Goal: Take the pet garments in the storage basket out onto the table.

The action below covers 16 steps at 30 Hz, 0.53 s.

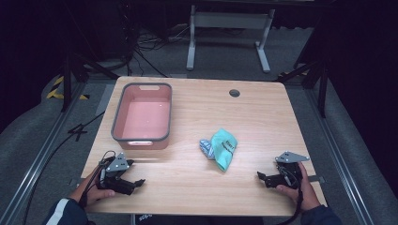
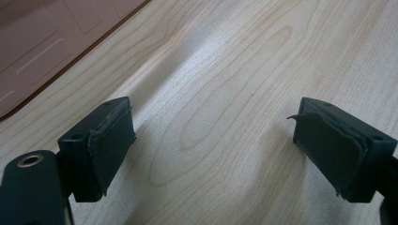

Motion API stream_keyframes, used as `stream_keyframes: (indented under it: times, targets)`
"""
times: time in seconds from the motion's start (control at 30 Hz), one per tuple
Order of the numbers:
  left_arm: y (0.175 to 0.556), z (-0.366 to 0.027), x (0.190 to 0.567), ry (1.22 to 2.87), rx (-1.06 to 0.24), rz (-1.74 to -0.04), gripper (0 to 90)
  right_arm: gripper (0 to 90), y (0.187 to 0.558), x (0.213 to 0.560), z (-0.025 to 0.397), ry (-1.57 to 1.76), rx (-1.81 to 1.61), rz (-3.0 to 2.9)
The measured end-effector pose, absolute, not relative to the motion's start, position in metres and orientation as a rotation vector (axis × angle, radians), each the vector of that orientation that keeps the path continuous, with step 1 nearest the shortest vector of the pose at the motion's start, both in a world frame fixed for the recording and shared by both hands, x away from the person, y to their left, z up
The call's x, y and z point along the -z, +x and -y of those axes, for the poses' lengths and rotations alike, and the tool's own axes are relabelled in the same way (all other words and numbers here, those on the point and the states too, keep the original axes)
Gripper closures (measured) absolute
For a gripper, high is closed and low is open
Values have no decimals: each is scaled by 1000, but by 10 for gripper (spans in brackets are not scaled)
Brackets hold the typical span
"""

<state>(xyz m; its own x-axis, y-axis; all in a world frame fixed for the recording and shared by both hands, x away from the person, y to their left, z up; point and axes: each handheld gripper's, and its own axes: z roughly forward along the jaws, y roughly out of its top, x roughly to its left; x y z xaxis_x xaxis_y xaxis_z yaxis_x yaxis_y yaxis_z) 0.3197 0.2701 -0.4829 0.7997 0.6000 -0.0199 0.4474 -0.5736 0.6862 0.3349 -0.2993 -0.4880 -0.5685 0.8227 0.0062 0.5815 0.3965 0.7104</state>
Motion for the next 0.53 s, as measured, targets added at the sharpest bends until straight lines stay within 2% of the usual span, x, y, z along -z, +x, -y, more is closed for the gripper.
stream_keyframes:
  times: [0.53]
  targets:
    - [320,-270,483,2278,-281,-770,119,8,335,488,299,1217,-970,-2311]
